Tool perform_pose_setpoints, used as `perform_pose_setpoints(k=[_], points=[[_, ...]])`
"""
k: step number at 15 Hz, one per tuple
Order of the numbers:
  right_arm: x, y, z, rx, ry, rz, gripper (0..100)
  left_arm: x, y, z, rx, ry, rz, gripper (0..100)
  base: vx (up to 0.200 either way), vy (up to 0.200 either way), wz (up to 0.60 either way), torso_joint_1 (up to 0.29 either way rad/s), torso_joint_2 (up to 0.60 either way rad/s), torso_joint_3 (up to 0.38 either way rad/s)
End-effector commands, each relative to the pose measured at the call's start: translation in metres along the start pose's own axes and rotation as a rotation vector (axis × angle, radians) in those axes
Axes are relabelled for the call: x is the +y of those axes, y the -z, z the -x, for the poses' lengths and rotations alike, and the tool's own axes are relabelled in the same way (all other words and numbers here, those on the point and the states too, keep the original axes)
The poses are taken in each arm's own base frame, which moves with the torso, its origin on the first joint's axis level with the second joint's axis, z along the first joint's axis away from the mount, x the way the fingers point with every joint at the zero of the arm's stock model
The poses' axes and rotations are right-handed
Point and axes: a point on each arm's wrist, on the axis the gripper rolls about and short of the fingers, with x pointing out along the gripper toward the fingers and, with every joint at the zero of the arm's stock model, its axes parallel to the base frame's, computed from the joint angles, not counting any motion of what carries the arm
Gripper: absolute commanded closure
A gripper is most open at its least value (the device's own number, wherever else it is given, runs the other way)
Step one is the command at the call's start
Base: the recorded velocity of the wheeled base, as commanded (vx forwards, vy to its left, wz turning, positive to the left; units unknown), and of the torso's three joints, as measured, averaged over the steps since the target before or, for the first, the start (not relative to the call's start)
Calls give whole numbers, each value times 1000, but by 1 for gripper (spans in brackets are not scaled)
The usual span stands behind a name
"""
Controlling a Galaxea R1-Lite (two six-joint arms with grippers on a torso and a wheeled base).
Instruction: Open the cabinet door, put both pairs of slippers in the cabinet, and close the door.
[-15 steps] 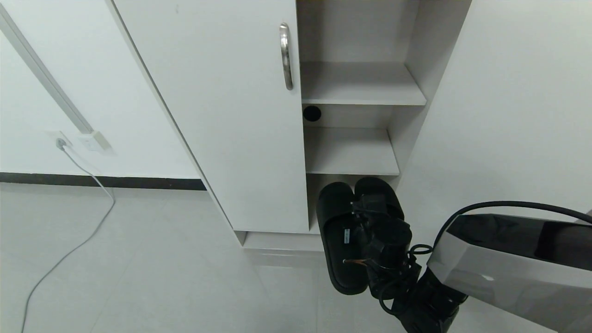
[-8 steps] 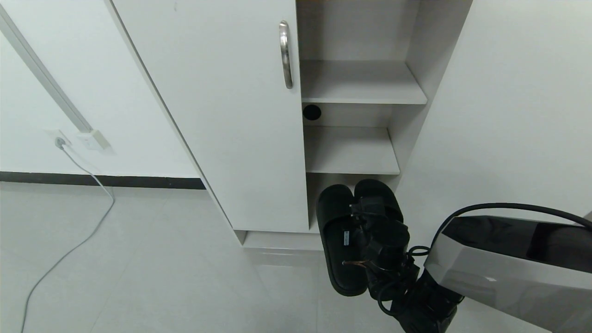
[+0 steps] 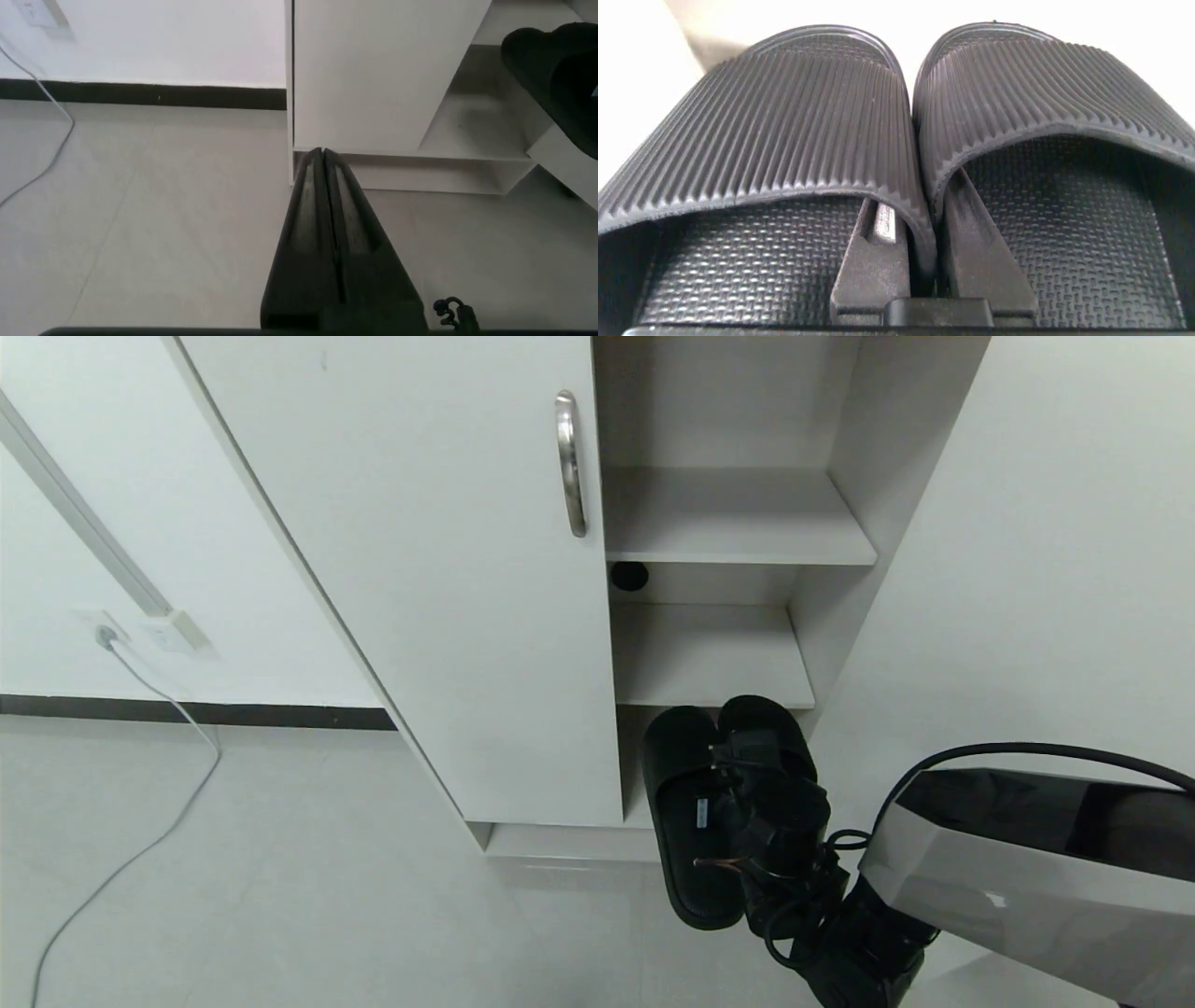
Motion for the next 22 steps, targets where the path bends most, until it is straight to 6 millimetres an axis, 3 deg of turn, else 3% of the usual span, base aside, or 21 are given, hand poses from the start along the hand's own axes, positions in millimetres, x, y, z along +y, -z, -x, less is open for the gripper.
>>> perform_pose_setpoints(k=[1,4,7,13,22], points=[[-2,-15,2,-26,3,-20,100,0,0,0,1,-1,1,100,200,0,0,2,-2,2],[-2,-16,2,-26,5,-17,100,0,0,0,1,-1,1,100,200,0,0,1,5,6],[-2,-3,-4,10,12,15,100,0,0,0,1,-2,2,100,133,0,0,0,3,2],[7,-12,-39,-2,45,-9,100,0,0,0,1,-2,5,100,0,0,0,0,0,0],[-4,-32,-94,11,123,-58,100,0,0,0,1,-6,8,100,0,0,0,0,0,0]])
